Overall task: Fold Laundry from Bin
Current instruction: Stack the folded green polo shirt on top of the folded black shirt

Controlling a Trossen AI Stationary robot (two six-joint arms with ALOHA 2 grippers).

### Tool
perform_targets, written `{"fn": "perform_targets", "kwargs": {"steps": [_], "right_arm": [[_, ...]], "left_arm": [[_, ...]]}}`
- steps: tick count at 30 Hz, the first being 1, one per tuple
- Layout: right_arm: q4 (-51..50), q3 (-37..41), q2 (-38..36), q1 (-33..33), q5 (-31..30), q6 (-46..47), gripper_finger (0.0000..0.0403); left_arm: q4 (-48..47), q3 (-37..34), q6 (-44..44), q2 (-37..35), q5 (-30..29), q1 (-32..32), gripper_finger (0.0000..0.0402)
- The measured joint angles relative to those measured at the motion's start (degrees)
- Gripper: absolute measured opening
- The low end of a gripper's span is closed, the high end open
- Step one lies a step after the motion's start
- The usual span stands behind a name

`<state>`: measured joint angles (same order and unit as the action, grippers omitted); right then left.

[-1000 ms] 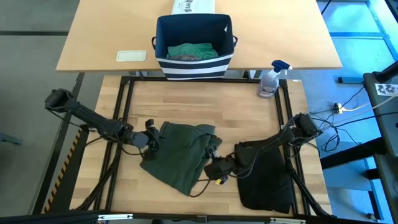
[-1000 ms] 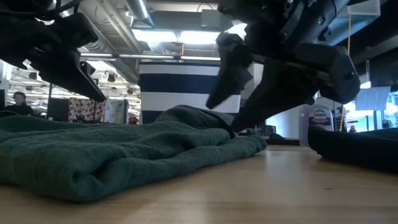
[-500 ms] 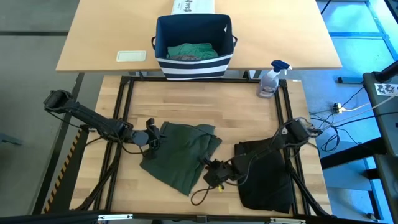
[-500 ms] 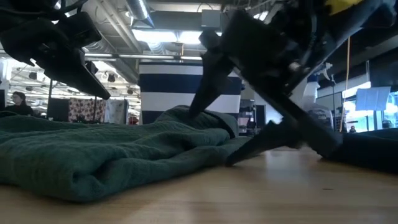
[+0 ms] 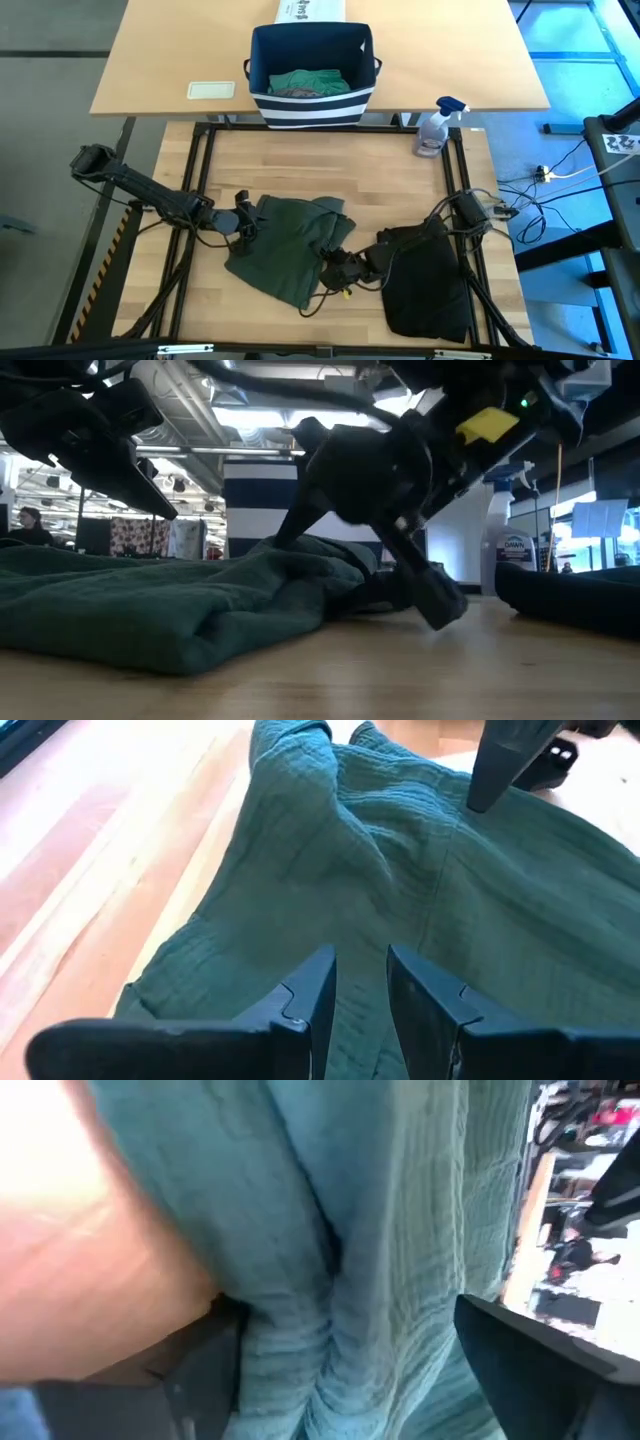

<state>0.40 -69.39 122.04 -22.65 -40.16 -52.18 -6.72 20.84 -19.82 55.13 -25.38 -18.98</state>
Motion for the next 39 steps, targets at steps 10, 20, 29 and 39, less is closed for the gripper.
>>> {"fn": "perform_targets", "kwargs": {"steps": [10, 20, 29, 39], "right_arm": [[0.91, 0.06, -0.51, 0.04, -1.52, 0.68, 0.0136], [-0.06, 0.27, -4.31, 0.00, -4.79, 5.61, 0.0014], [-6.12, 0.18, -4.92, -0.04, -4.28, 10.75, 0.0008], [-17.17, 0.15, -5.11, -0.20, -1.33, 20.42, 0.0008]], "left_arm": [[2.25, 0.00, -0.62, 0.02, 4.48, -0.58, 0.0089], [2.54, 0.00, 4.16, 0.02, 3.95, -3.69, 0.0089], [-18.08, 4.26, 0.79, -0.01, -3.10, -8.76, 0.0079], [-24.96, 4.76, -19.10, -1.27, 6.67, -8.99, 0.0119]]}}
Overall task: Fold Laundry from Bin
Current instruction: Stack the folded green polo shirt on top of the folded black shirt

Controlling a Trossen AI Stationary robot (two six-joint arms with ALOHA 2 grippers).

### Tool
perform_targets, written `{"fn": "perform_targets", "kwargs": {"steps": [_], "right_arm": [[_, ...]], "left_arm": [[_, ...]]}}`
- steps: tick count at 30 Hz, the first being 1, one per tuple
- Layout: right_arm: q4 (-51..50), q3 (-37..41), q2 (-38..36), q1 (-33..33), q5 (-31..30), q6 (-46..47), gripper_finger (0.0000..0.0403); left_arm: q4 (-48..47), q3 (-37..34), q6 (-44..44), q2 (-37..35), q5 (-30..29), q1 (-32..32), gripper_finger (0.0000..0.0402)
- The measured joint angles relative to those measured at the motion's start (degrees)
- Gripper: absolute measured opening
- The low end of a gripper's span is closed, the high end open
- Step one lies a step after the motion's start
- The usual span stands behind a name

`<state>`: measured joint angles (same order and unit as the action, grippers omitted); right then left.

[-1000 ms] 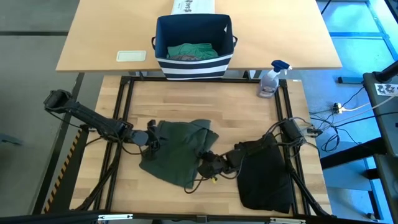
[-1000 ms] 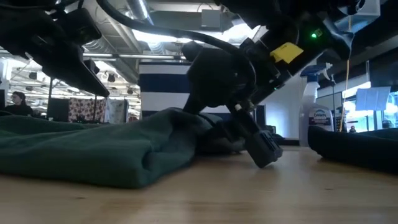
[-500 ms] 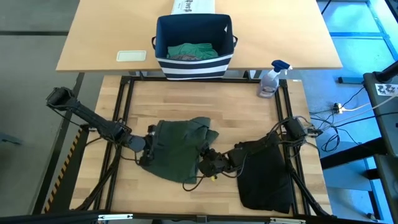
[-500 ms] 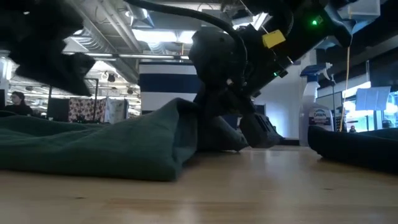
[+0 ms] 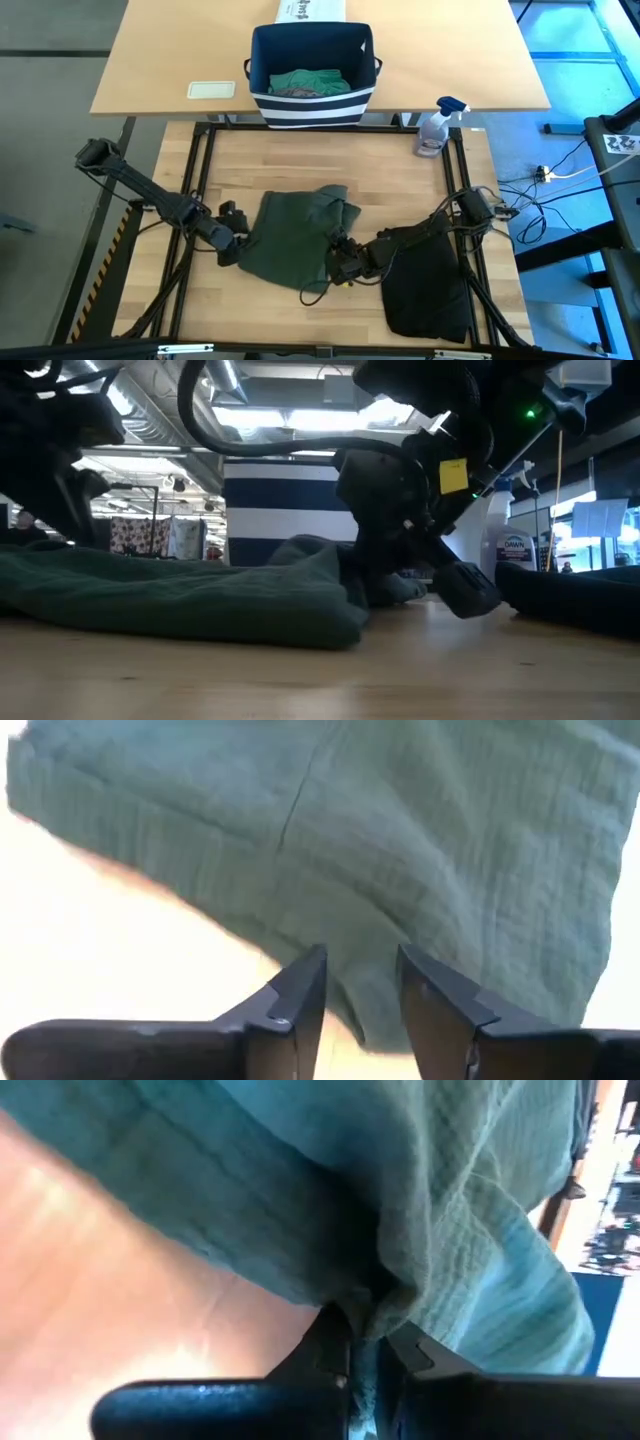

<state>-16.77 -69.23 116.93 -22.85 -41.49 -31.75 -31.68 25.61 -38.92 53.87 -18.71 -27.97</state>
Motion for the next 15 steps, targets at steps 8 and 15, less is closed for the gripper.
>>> {"fn": "perform_targets", "kwargs": {"steps": [8, 15], "right_arm": [[0.44, -0.07, -3.82, 0.20, 11.16, 6.32, 0.0047], [-0.36, -0.13, -10.67, 0.92, 13.33, 16.40, 0.0137]], "left_arm": [[-1.15, 0.00, -2.41, -2.03, -0.66, 2.53, 0.0193], [-5.72, 0.00, -2.53, -8.17, -0.41, 8.46, 0.0227]]}}
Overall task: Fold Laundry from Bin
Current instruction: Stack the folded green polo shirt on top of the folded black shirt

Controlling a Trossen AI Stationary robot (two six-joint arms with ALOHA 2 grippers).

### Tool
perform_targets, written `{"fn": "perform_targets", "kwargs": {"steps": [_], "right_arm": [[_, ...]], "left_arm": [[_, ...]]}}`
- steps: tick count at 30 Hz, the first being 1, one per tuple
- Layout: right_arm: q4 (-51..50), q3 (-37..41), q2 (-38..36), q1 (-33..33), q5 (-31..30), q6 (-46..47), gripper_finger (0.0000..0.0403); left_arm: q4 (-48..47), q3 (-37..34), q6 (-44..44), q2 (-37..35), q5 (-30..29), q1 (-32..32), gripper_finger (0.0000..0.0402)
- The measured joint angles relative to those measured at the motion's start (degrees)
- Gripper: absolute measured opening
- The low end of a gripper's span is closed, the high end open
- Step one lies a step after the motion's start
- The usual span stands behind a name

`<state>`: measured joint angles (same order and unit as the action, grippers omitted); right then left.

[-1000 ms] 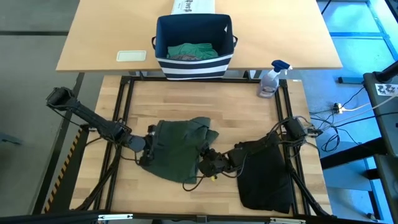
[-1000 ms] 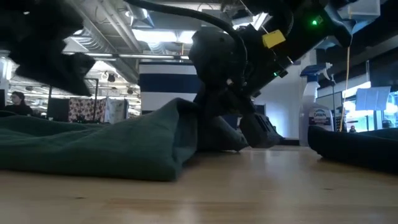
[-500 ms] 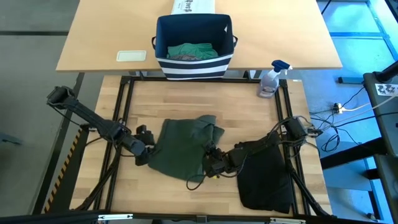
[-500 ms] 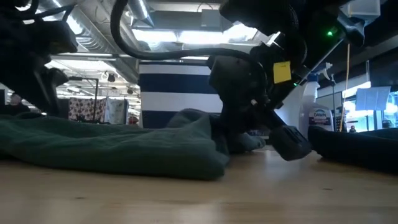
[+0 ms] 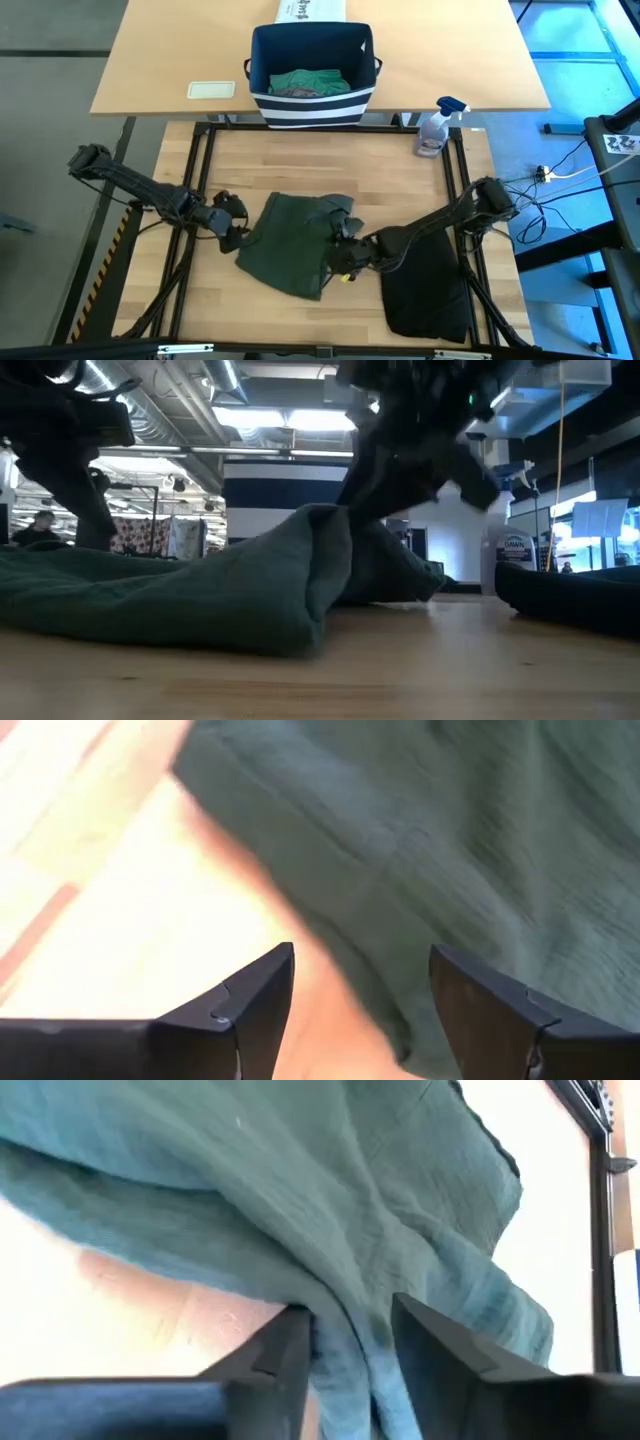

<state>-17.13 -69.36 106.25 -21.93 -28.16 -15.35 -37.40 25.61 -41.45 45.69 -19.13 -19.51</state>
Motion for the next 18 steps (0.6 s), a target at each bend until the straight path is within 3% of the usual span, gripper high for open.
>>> {"fn": "perform_targets", "kwargs": {"steps": [4, 8, 11, 14, 18], "right_arm": [[-1.07, -0.01, -2.76, -0.13, 2.60, 5.61, 0.0176], [-3.10, 0.00, -3.93, -0.17, 7.54, 18.90, 0.0201], [-3.15, -0.01, -3.95, 0.29, 12.75, 31.84, 0.0208], [-2.58, -0.02, -3.95, 0.24, 18.68, 41.25, 0.0208], [-1.66, 0.00, -3.93, -0.65, 20.85, 50.01, 0.0209]], "left_arm": [[0.24, -2.06, 0.00, -4.72, 3.94, 4.85, 0.0227], [7.14, -7.96, -1.14, -8.06, 11.91, 11.08, 0.0227], [13.08, -12.99, -3.37, -9.43, 17.12, 15.87, 0.0227], [18.13, -16.90, -4.97, -9.83, 18.36, 20.42, 0.0226], [22.19, -19.14, -3.21, -9.77, 23.91, 25.38, 0.0226]]}}
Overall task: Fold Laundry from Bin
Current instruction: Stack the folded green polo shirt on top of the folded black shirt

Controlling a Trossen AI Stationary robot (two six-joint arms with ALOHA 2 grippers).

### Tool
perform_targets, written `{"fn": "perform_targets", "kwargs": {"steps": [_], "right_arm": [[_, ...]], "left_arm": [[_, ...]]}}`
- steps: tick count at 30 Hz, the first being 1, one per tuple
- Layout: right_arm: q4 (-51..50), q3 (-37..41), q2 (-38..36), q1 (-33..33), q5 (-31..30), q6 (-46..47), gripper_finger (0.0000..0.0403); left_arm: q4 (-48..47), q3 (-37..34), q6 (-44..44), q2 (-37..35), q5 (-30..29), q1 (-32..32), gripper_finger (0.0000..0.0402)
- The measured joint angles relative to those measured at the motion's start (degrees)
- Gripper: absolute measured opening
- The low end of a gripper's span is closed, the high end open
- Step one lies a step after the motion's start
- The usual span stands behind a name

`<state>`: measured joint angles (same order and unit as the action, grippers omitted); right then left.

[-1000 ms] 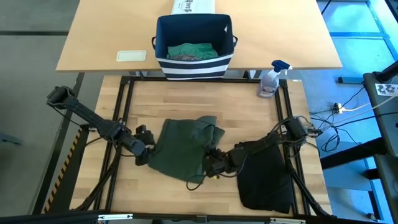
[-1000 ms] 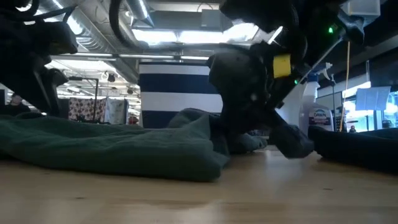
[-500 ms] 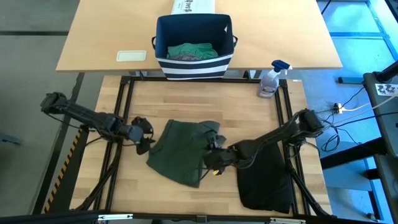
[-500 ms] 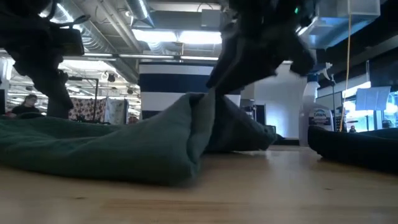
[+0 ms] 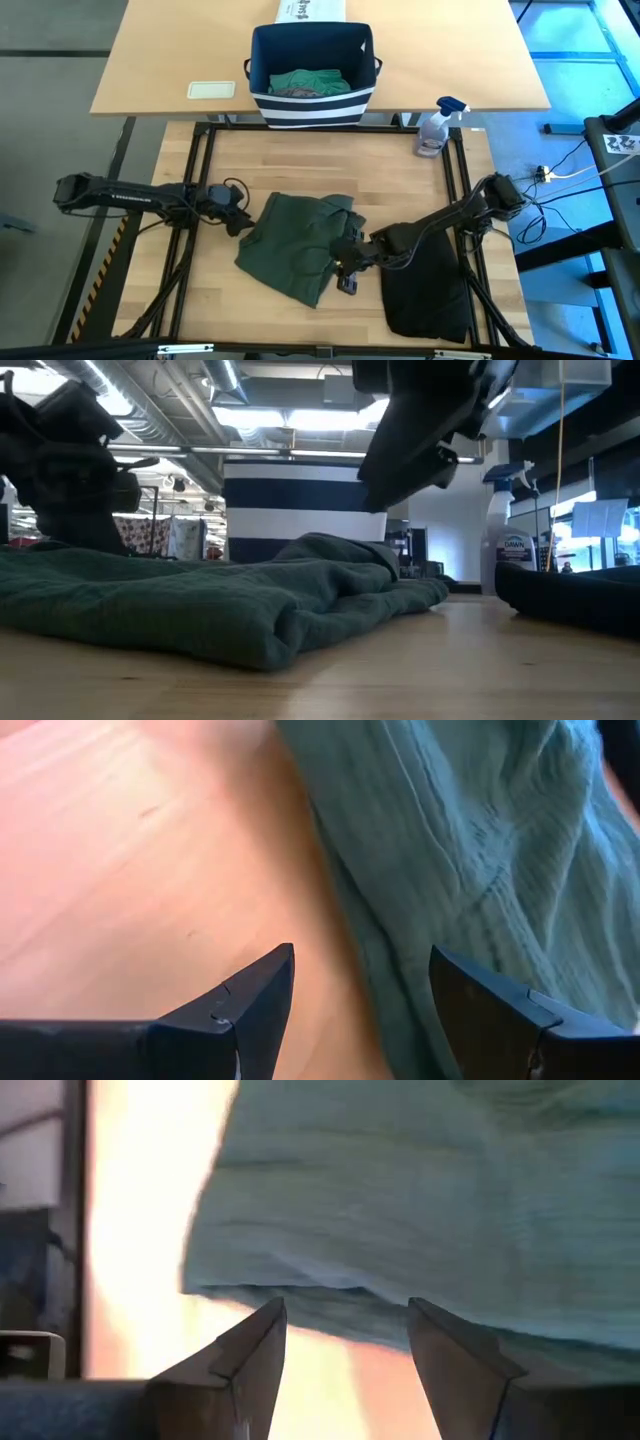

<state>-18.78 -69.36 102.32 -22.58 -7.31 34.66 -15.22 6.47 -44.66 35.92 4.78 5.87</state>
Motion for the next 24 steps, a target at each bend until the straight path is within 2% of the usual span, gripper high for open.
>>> {"fn": "perform_targets", "kwargs": {"steps": [4, 8, 14, 19, 24], "right_arm": [[2.64, 0.45, 0.00, -0.88, 0.15, 5.59, 0.0209], [12.22, 4.18, -0.19, -0.77, 1.73, 10.35, 0.0209], [27.26, 14.06, -1.05, -1.95, 1.81, 19.10, 0.0209], [41.17, 21.24, -1.09, -4.04, -2.13, 26.65, 0.0209], [45.52, 23.92, -1.87, -4.05, -3.15, 29.48, 0.0209]], "left_arm": [[3.89, -1.24, 2.69, 0.00, 3.73, 4.18, 0.0226], [8.33, -2.93, 4.62, 0.82, 10.49, 8.72, 0.0225], [8.99, -3.09, 8.34, 4.35, 14.26, 14.94, 0.0235], [10.17, -3.09, 10.39, 9.44, 17.13, 17.66, 0.0239], [17.29, -3.17, 9.44, 13.80, 18.67, 17.88, 0.0239]]}}
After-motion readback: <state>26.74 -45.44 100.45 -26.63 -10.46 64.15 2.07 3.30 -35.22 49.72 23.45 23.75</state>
